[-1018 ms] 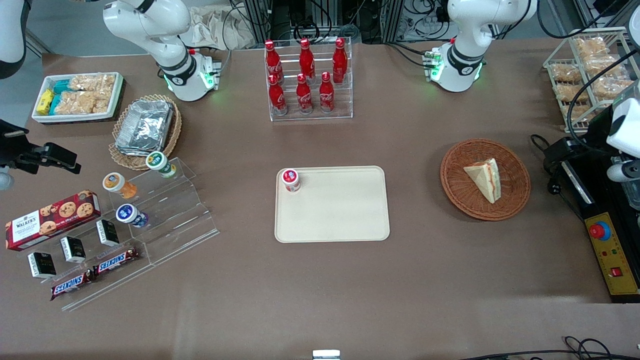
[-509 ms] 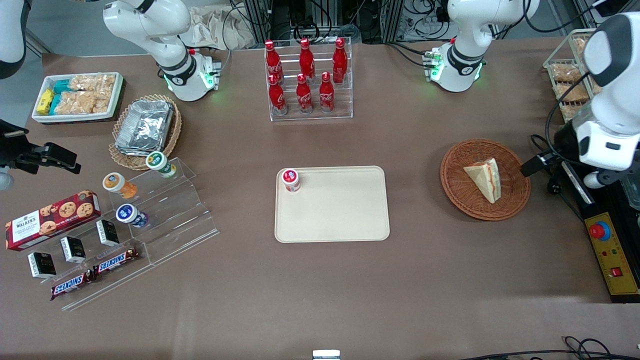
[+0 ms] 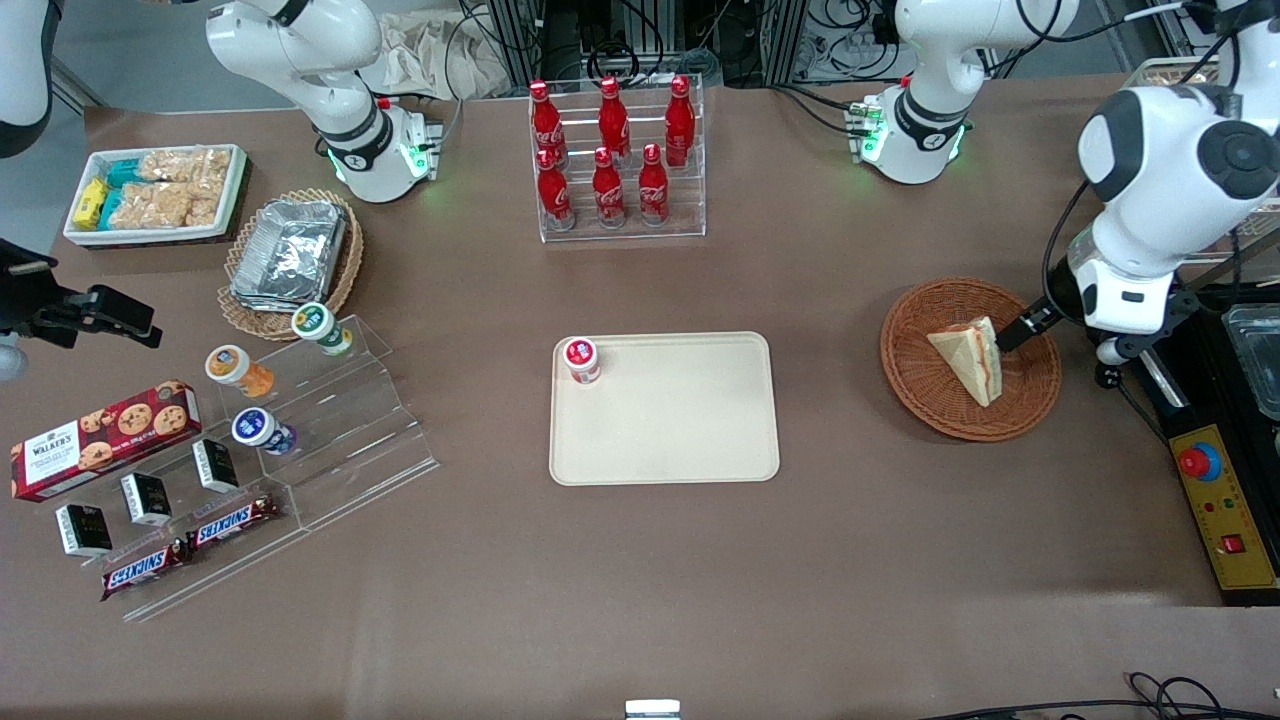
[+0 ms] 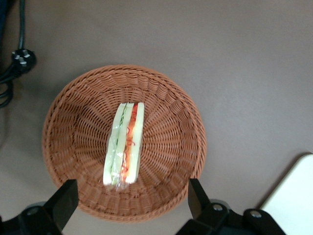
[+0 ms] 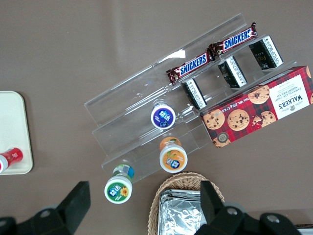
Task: Place sandwich from basket to tray
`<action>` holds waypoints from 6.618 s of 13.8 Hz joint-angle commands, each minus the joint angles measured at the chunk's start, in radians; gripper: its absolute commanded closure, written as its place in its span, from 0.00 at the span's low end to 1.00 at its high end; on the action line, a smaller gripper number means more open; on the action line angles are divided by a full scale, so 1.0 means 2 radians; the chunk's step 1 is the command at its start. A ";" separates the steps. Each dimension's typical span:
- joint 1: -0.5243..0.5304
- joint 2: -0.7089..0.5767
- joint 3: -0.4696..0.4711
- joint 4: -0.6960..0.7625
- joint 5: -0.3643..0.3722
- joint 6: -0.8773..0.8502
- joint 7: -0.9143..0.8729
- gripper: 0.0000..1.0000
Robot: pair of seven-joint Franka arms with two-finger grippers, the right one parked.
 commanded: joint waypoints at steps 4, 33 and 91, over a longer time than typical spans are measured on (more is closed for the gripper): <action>0.006 0.032 -0.004 -0.090 -0.001 0.149 -0.020 0.00; 0.000 0.059 -0.072 0.360 0.047 -0.370 0.133 1.00; -0.055 0.022 -0.008 0.296 -0.002 -0.267 0.260 0.00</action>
